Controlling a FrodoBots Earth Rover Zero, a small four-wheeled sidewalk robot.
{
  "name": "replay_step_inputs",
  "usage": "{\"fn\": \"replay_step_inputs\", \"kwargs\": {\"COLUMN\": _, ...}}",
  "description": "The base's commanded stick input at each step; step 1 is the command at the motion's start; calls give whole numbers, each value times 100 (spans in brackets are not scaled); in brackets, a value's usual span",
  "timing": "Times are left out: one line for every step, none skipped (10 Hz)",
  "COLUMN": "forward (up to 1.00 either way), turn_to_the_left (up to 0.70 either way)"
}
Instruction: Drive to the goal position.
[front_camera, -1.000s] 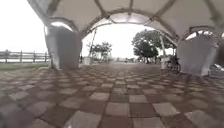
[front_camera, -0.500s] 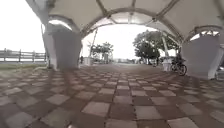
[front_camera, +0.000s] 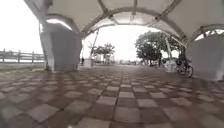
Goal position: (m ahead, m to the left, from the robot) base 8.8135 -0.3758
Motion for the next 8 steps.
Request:
{"fn": "replay_step_inputs", "kwargs": {"forward": 85, "turn_to_the_left": 0}}
{"fn": "replay_step_inputs", "kwargs": {"forward": 85, "turn_to_the_left": 0}}
{"fn": "replay_step_inputs", "kwargs": {"forward": 85, "turn_to_the_left": 0}}
{"fn": "replay_step_inputs", "kwargs": {"forward": 85, "turn_to_the_left": 0}}
{"fn": "replay_step_inputs", "kwargs": {"forward": 85, "turn_to_the_left": 0}}
{"fn": "replay_step_inputs", "kwargs": {"forward": 85, "turn_to_the_left": 0}}
{"fn": "replay_step_inputs", "kwargs": {"forward": 85, "turn_to_the_left": 0}}
{"fn": "replay_step_inputs", "kwargs": {"forward": 85, "turn_to_the_left": 0}}
